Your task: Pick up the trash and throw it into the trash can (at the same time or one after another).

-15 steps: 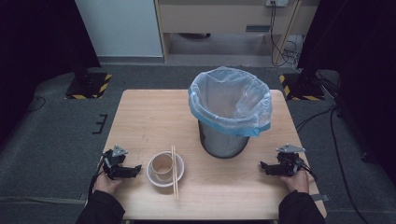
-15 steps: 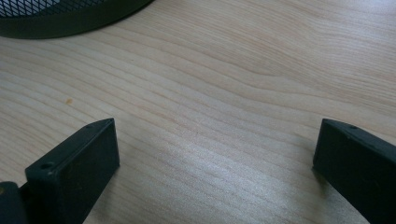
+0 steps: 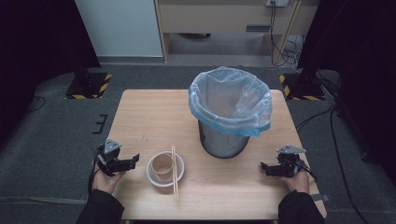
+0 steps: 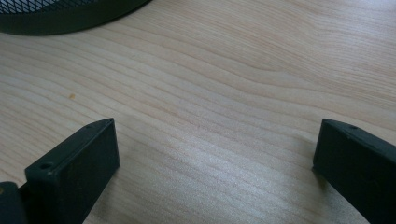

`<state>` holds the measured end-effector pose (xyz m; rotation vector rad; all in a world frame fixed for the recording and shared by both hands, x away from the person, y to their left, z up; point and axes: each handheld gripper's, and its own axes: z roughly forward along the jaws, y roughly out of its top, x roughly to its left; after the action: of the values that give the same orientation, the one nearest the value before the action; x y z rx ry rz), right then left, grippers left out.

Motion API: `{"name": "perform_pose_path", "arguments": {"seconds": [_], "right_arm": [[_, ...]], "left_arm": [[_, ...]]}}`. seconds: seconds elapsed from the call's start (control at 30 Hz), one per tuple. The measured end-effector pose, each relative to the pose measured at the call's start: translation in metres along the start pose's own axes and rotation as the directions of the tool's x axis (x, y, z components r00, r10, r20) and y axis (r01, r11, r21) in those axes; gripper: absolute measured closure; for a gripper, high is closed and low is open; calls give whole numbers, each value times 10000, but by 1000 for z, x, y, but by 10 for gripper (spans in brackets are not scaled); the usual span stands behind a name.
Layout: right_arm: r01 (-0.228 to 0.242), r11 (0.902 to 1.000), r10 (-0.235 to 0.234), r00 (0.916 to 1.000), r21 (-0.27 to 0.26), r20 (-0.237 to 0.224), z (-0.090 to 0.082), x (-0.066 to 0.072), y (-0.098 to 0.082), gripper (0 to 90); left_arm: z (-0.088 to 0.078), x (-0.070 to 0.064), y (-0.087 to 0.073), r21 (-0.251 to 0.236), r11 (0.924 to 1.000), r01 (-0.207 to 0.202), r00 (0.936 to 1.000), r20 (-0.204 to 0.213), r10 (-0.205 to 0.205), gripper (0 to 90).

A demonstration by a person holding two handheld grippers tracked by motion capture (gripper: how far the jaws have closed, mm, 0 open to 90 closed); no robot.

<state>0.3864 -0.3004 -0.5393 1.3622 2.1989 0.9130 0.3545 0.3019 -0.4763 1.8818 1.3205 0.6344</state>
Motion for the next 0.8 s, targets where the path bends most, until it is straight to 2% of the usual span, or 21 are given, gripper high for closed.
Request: {"name": "perform_pose_path", "arguments": {"seconds": [0.03, 0.1, 0.13, 0.17, 0.23, 0.27, 0.3, 0.33, 0.37, 0.4, 0.43, 0.47, 0.5, 0.53, 0.6, 0.73, 0.8], "right_arm": [[14, 10000, -14, 10000, -6, -8, 0, 0, 0, 4], [25, 10000, -25, 10000, -6, 0, 0, 0, 0, 4], [25, 10000, -25, 10000, -6, 0, 0, 0, 0, 4], [-13, 10000, 13, 10000, 10, 17, -1, 0, 0, 5], [-22, 10000, 22, 10000, 7, 17, -1, 1, -1, 4], [-22, 10000, 22, 10000, 7, 17, -1, 1, -1, 4], [-17, 10000, 17, 10000, 13, 16, -1, 1, 0, 4], [-17, 10000, 17, 10000, 13, 16, -1, 1, 0, 4], [-18, 10000, 18, 10000, 7, 17, -1, 1, -1, 4], [-20, 10000, 20, 10000, 9, 16, -1, 1, -1, 4], [-16, 10000, 16, 10000, 7, 19, -1, 1, 0, 4], [-16, 10000, 16, 10000, 9, 19, -1, 1, 0, 4], [-17, 10000, 16, 10000, 9, 19, -1, 1, 0, 4], [-17, 10000, 16, 10000, 9, 19, -1, 1, 0, 4], [-15, 10000, 15, 10000, 7, 18, -1, 1, -1, 4], [-12, 10000, 12, 10000, 14, 17, -1, 0, 0, 4], [-12, 10000, 12, 10000, 8, 17, -1, 0, -1, 4]], "left_arm": [[-7, -3, 5, -452, 9989, 133, 9999, -20, -135, 103], [-15, -6, 10, -922, 9952, 329, 9995, 54, -326, 103], [-15, -6, 10, -922, 9952, 329, 9995, 54, -326, 103], [-22, -8, 15, -1369, 9899, 380, 9993, 24, -380, 103], [-28, -10, 17, -1695, 9847, 402, 9992, 75, -395, 104], [-28, -10, 17, -1695, 9847, 402, 9992, 75, -395, 106], [-32, -12, 19, -1958, 9792, 527, 9985, 227, -492, 108], [-32, -12, 19, -1958, 9792, 527, 9985, 227, -492, 109], [-36, -13, 20, -2206, 9732, 651, 9974, 440, -568, 110], [-36, -13, 20, -2206, 9732, 651, 9974, 440, -568, 110], [-38, -14, 21, -2377, 9687, 711, 9966, 578, -589, 110], [-41, -17, 22, -2737, 9578, 873, 9932, 980, -626, 110], [-42, -19, 23, -2877, 9527, 977, 9912, 1137, -673, 110], [-42, -19, 23, -2877, 9527, 977, 9912, 1137, -673, 110], [-44, -26, 24, -3048, 9463, 1078, 9860, 1545, -626, 113], [-43, -35, 25, -3053, 9477, 926, 9826, 1816, -375, 127], [-42, -40, 25, -2980, 9513, 792, 9813, 1912, -218, 130]]}}
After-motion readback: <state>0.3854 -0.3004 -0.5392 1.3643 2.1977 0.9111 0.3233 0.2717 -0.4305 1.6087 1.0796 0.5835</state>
